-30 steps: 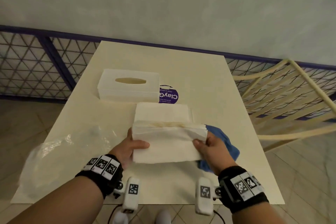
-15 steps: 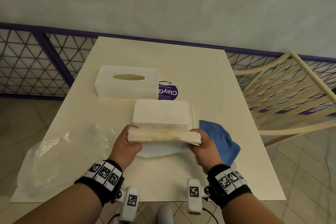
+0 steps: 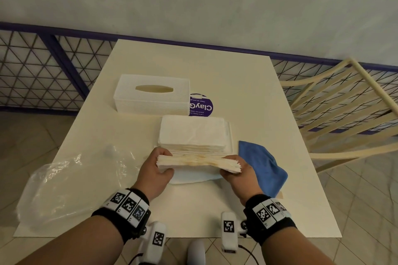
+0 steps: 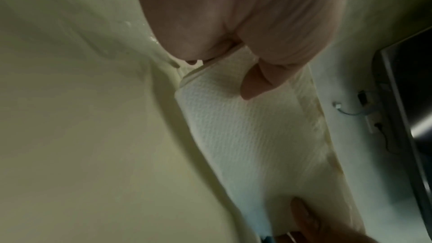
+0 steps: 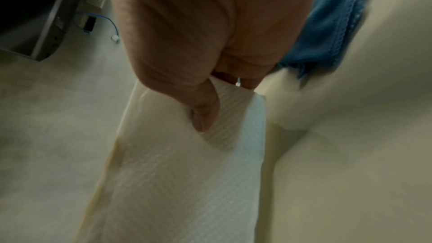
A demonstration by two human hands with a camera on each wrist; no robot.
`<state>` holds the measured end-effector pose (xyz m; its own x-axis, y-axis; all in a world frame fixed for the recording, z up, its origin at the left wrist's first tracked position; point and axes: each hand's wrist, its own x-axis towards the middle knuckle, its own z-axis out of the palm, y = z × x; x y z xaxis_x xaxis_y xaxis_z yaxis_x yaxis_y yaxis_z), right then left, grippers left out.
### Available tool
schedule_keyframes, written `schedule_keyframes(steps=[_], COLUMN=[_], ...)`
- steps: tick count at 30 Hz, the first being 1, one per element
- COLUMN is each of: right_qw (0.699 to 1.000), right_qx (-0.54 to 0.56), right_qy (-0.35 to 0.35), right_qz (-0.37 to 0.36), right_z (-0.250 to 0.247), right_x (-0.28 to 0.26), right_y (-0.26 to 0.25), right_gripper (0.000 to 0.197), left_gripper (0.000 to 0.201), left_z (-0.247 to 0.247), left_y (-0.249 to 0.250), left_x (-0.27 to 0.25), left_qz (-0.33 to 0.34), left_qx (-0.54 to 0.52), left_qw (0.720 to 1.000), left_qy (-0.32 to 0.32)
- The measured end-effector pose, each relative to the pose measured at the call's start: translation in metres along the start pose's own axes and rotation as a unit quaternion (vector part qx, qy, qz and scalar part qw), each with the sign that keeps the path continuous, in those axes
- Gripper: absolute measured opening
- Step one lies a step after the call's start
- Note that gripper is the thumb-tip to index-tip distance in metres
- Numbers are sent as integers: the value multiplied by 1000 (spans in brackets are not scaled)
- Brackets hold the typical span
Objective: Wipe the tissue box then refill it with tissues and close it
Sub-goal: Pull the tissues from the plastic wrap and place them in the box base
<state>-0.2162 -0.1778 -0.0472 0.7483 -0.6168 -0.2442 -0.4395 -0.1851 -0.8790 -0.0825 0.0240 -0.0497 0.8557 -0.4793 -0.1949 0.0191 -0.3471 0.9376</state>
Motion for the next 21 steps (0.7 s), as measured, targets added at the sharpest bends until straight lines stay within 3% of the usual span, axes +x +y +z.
schedule_keyframes(steps=[4, 10, 15, 18, 21], right_qw=[999, 1000, 991, 992, 992], right_qx=[32, 1, 129, 114, 90], right_qy=[6, 0, 27, 42, 26], right_qz=[31, 15, 27, 37, 83], right_z=[-2, -11, -20, -21, -17], right_x=[1, 8, 39, 68, 92], right_y=[6, -11, -51, -75, -88], right_gripper=[29, 14, 31, 44, 56], left_gripper=[47, 29, 48, 71, 79], left_z=[-4, -6, -15, -20, -23], left_y=[-7, 13, 52, 62, 67], left_x=[4, 13, 52, 80, 99], left_qz=[-8, -32, -34, -65, -76], left_qx=[48, 33, -9, -43, 5], left_qw=[998, 998, 999, 997, 997], left_qy=[-29, -39, -5, -9, -3])
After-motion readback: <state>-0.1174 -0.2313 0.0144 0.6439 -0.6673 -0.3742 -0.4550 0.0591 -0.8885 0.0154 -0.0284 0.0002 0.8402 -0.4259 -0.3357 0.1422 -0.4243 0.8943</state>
